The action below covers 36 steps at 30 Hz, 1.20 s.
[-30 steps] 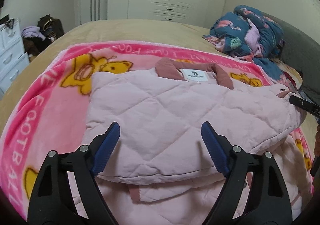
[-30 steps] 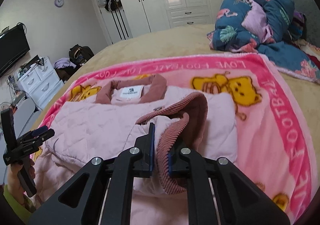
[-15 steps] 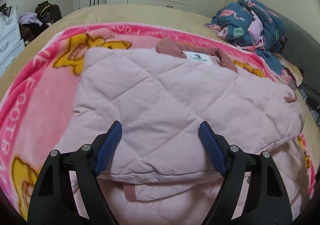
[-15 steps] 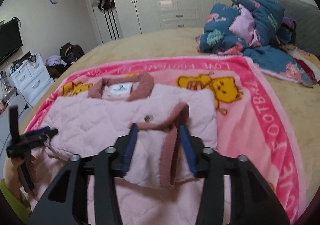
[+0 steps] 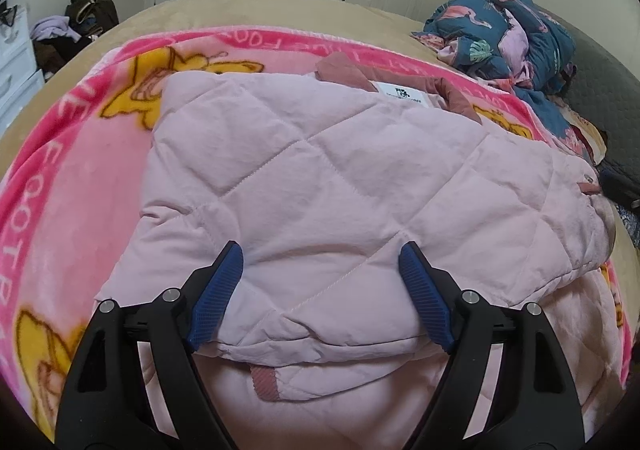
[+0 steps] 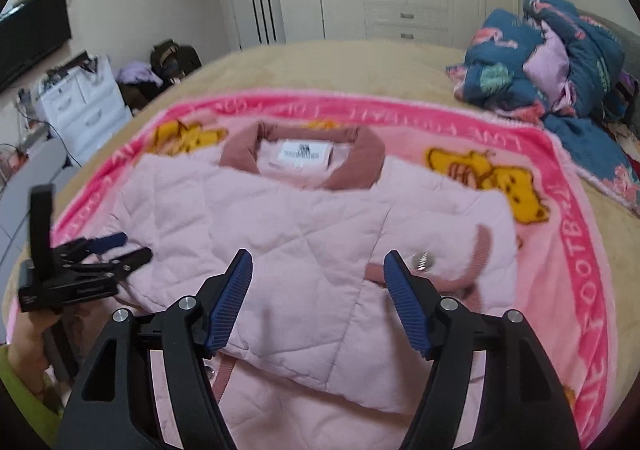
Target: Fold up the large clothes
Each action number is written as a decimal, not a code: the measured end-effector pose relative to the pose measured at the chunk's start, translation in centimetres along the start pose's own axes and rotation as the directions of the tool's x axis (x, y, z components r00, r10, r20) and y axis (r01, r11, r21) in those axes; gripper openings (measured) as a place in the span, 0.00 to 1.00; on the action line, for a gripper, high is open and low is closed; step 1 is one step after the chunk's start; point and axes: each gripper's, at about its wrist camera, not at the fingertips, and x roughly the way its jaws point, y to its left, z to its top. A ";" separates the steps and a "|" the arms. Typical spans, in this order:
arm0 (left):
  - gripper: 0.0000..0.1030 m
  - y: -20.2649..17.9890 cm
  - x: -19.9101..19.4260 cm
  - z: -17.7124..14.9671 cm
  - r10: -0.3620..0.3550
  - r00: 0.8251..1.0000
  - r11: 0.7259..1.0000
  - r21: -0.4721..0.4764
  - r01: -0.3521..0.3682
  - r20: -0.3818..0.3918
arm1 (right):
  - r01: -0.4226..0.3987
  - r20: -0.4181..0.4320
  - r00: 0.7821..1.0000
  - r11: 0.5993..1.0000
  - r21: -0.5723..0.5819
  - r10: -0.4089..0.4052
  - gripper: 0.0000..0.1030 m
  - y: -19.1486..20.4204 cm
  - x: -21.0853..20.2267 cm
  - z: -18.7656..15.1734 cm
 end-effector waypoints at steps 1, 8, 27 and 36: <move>0.71 0.1 0.1 0.0 -0.001 1.000 1.000 -0.001 0.001 -0.002 | 0.007 -0.024 1.000 1.000 0.007 -0.007 0.65 0.1 0.8 -0.2; 0.72 0.1 0.2 0.0 -0.002 1.000 1.000 -0.001 0.002 -0.002 | 0.008 -0.146 0.989 0.997 0.074 0.003 0.70 -0.9 6.5 -2.4; 0.90 -1.2 -1.0 0.2 0.028 1.000 0.999 0.018 -0.028 -0.012 | -0.027 -0.061 0.997 0.986 0.165 0.038 0.91 -1.2 2.7 -3.4; 0.91 -1.5 -2.5 0.2 0.056 0.998 0.998 -0.006 -0.056 -0.015 | -0.018 -0.031 0.999 0.974 0.227 0.026 0.95 -2.6 0.4 -3.7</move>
